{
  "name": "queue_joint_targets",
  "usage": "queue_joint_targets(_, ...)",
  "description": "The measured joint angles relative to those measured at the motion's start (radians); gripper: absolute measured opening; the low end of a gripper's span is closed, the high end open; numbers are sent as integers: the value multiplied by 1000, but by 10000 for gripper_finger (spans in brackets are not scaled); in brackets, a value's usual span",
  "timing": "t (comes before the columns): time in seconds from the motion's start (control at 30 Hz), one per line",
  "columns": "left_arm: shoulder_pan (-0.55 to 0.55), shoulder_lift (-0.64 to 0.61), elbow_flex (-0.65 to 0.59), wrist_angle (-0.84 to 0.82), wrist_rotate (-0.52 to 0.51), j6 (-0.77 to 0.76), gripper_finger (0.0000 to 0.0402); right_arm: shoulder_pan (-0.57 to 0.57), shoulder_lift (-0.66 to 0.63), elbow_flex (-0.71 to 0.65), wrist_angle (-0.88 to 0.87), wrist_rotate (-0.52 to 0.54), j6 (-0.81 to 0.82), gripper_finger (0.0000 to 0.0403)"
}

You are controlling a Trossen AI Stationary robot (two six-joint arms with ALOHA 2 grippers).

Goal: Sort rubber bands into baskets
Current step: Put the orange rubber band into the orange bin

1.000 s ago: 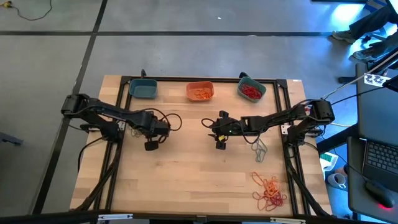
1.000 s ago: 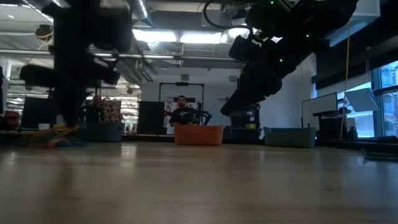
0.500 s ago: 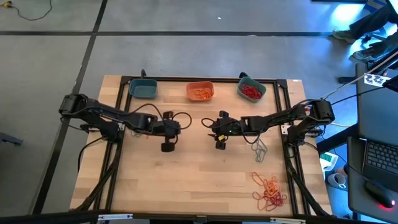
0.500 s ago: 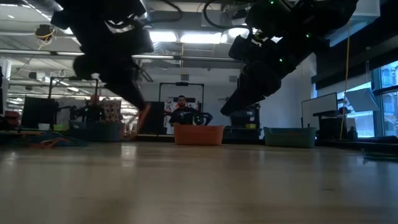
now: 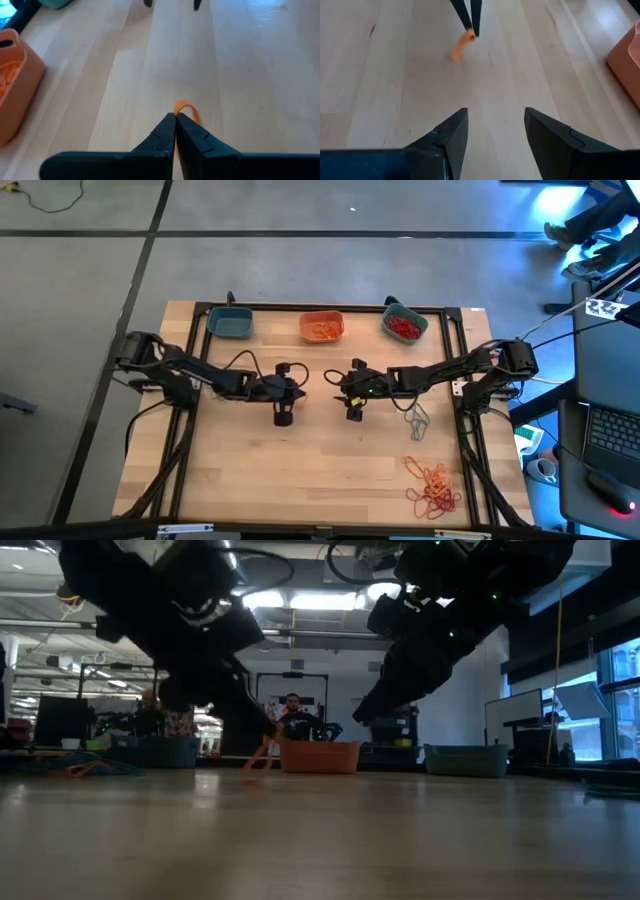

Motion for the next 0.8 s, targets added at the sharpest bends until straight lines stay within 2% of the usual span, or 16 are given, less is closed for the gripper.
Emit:
queue_joint_targets(0.2,7,86,2,105,2,2,20,0,0,0,0,0,36,195)
queue_joint_targets(0.4,7,115,29,89,9,-12,98,-1,0,0,21,0,59,208)
queue_joint_targets(0.5,2,72,30,47,12,-13,139,-1,6,0,47,0,64,237)
queue_joint_targets(0.6,-6,5,31,-45,12,-21,162,-1,31,0,75,0,62,270)
queue_joint_targets(0.67,-12,-35,28,-96,12,-39,168,-1,56,1,112,0,46,286)
queue_joint_targets(0.8,-29,-96,-25,-84,11,-50,170,-1,112,0,183,0,10,301)
